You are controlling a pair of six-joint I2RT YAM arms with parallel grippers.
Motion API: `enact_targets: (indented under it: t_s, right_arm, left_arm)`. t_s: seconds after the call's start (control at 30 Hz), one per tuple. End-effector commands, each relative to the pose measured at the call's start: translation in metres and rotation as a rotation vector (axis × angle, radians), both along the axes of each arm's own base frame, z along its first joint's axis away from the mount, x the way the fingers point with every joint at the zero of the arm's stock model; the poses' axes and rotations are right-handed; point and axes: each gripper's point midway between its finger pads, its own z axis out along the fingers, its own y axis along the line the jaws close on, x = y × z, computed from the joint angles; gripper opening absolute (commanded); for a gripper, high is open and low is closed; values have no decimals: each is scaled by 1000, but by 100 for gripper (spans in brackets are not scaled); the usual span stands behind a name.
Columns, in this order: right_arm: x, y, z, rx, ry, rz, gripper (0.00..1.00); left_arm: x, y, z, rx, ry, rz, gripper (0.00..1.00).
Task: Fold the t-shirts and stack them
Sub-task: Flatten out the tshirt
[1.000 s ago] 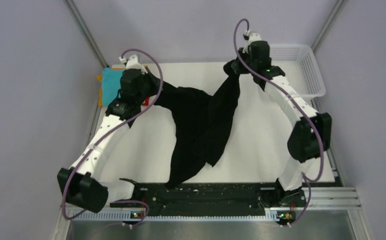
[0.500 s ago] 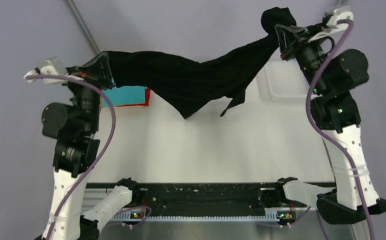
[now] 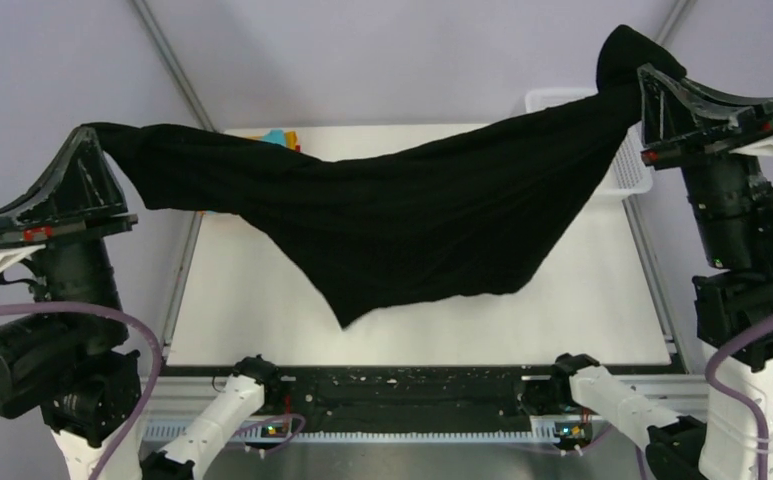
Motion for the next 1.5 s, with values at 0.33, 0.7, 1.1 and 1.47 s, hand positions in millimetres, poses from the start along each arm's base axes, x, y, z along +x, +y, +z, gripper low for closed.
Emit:
enact_targets:
  t_s: [0.33, 0.7, 1.1, 1.47]
  right_arm:
    - [183, 5, -110, -25, 324, -277, 0]
    - [333, 42, -386, -93, 875, -260, 62]
    - [280, 66, -416, -93, 1014, -129, 99]
    - [129, 94, -514, 1, 1429, 0, 99]
  left_arm:
    - [200, 32, -154, -80, 647, 455, 0]
    - [290, -2, -447, -148, 1350, 221, 99]
    - [321, -86, -462, -83, 1390, -267, 99]
    - [370, -139, -530, -34, 1545, -459, 99]
